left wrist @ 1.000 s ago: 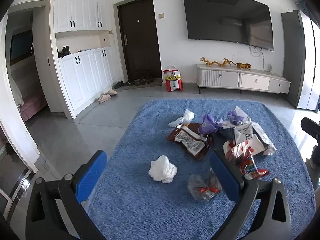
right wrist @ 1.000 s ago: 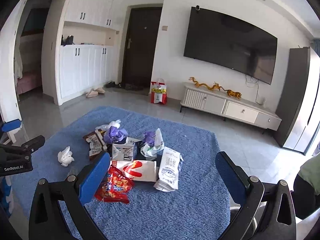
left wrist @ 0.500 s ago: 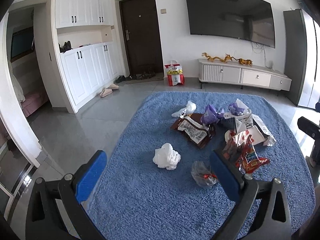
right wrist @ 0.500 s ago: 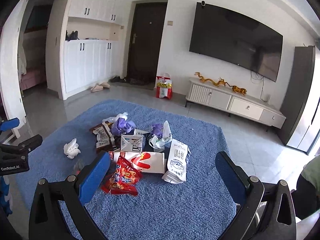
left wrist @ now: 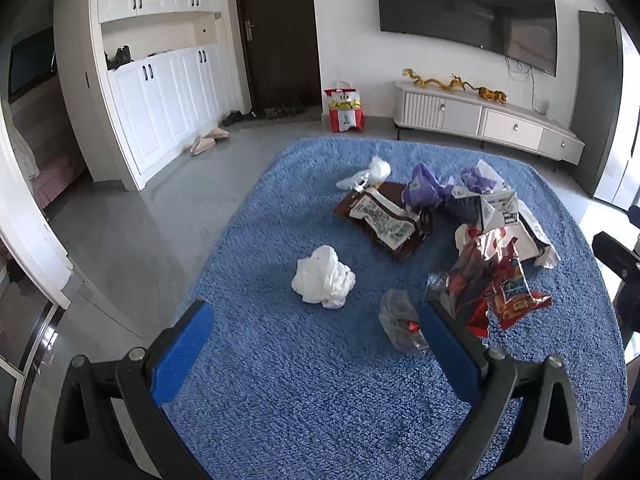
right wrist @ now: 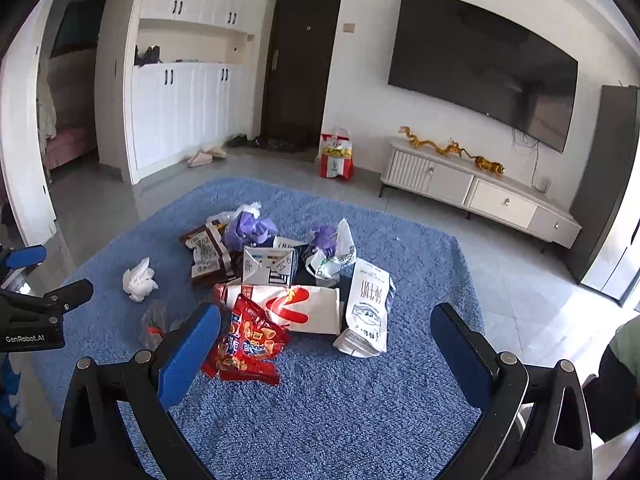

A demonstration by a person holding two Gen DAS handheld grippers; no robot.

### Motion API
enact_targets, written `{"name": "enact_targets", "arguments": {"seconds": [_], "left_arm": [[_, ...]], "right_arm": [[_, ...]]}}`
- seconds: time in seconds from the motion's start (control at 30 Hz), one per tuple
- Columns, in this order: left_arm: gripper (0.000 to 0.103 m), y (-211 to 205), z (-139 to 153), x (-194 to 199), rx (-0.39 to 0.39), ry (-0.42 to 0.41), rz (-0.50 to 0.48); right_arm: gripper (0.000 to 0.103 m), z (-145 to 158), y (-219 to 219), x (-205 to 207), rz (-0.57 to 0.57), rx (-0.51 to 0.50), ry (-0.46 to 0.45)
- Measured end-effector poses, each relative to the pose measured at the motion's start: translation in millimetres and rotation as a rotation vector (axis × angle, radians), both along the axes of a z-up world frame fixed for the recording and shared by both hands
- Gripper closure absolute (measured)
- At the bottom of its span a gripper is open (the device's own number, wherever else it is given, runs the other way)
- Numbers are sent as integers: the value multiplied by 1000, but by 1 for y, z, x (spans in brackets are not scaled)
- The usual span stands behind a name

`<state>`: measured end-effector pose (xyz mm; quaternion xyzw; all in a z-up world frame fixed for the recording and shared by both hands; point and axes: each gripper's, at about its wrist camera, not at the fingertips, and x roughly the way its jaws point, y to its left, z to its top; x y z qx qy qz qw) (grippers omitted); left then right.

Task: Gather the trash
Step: 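Move both grippers toward the trash pile on the blue rug, then grasp the clear plastic bag with left gripper while right grasps red snack bag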

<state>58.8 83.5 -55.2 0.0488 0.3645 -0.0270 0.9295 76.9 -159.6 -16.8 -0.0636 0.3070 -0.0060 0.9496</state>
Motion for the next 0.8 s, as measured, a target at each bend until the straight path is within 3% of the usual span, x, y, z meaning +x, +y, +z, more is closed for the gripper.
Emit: {"name": "enact_targets", "arguments": {"seconds": [0.4,0.6,0.8], "left_arm": [[0,-6,-16,14,7,49,-11],[0,13,-17,16,-51,39,-2],[0,47,-23,18,-70,43,41]], "right_arm": [[0,-17,-4,14,1,11,54],[1,-23,-9,18,2,24,73],[13,-31,-16,22,44,104,108]]}}
